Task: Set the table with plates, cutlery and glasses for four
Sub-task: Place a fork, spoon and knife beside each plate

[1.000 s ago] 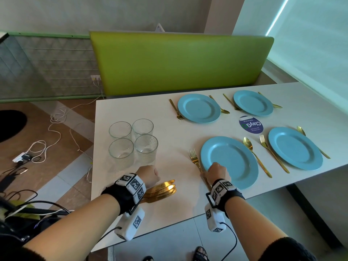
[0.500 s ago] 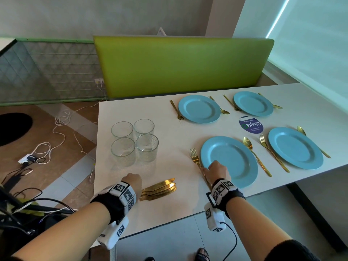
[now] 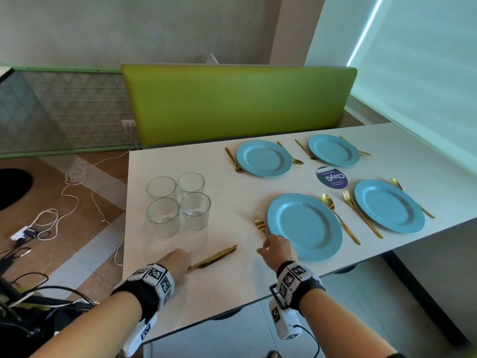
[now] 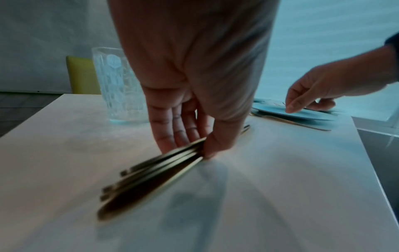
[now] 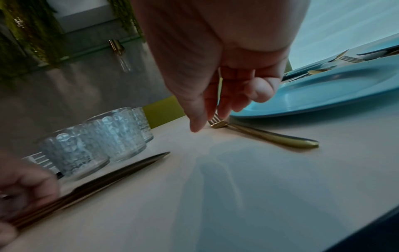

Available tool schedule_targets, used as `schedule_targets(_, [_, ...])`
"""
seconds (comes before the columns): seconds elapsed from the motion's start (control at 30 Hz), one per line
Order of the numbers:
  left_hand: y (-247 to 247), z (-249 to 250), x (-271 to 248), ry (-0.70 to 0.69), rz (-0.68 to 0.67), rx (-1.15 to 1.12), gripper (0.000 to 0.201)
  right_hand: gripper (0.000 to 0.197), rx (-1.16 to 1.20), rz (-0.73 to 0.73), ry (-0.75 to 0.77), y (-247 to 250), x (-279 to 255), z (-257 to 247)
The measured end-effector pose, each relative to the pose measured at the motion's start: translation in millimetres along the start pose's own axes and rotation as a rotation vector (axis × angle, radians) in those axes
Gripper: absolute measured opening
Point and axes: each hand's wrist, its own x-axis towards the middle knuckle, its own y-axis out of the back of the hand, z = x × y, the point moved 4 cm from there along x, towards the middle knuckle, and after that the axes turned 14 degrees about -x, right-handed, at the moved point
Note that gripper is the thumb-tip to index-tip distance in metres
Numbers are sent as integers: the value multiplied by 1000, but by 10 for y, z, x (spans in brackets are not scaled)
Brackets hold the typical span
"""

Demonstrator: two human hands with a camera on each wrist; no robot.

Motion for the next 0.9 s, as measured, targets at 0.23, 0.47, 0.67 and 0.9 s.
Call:
schedule_targets(0.23, [-85, 136, 122, -30, 126, 17, 34, 21, 9, -34, 113, -119, -154, -218])
schedule_targets(0.47, [-5, 319, 231, 4, 107, -318, 21, 15, 200, -295, 150, -365, -187, -429])
schedule_targets(0.67, [-92, 433, 303, 20, 8, -828, 9, 16, 487, -453, 52, -400, -184, -526])
schedule_targets(0.9, [-76, 607, 312, 34, -102, -1214, 14, 17, 695, -423, -71, -344, -84, -457])
